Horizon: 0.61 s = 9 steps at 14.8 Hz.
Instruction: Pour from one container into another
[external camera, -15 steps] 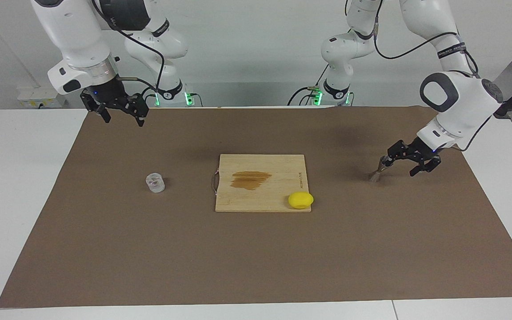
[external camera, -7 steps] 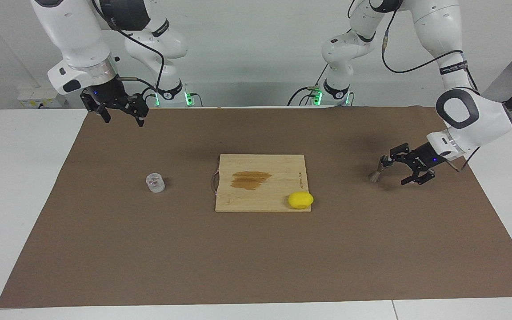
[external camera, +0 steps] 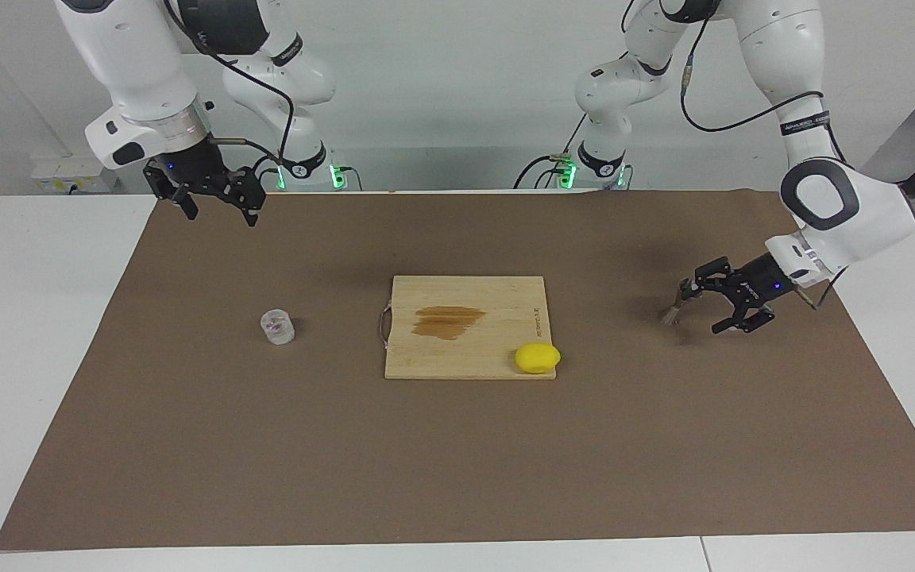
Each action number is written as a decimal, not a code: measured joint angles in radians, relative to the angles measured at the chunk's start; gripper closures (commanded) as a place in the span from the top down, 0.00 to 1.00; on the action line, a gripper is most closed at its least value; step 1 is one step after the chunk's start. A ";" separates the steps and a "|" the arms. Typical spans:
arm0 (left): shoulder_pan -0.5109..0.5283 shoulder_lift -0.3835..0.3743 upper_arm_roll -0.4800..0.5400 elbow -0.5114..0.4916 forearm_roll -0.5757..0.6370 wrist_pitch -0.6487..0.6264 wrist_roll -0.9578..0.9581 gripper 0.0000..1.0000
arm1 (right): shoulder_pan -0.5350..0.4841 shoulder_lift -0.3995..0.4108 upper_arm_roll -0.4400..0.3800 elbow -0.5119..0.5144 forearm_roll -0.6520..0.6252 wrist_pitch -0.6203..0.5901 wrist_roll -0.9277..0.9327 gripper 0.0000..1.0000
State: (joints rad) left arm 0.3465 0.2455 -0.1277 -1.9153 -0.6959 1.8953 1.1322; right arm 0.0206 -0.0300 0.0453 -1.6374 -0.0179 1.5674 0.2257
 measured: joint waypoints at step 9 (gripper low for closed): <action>0.087 0.005 0.003 -0.006 -0.106 -0.239 0.175 1.00 | 0.000 0.000 0.000 0.000 0.000 0.000 0.000 1.00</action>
State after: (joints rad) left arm 0.4337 0.2504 -0.1249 -1.9217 -0.8020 1.6566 1.3073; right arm 0.0207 -0.0300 0.0453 -1.6374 -0.0179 1.5674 0.2257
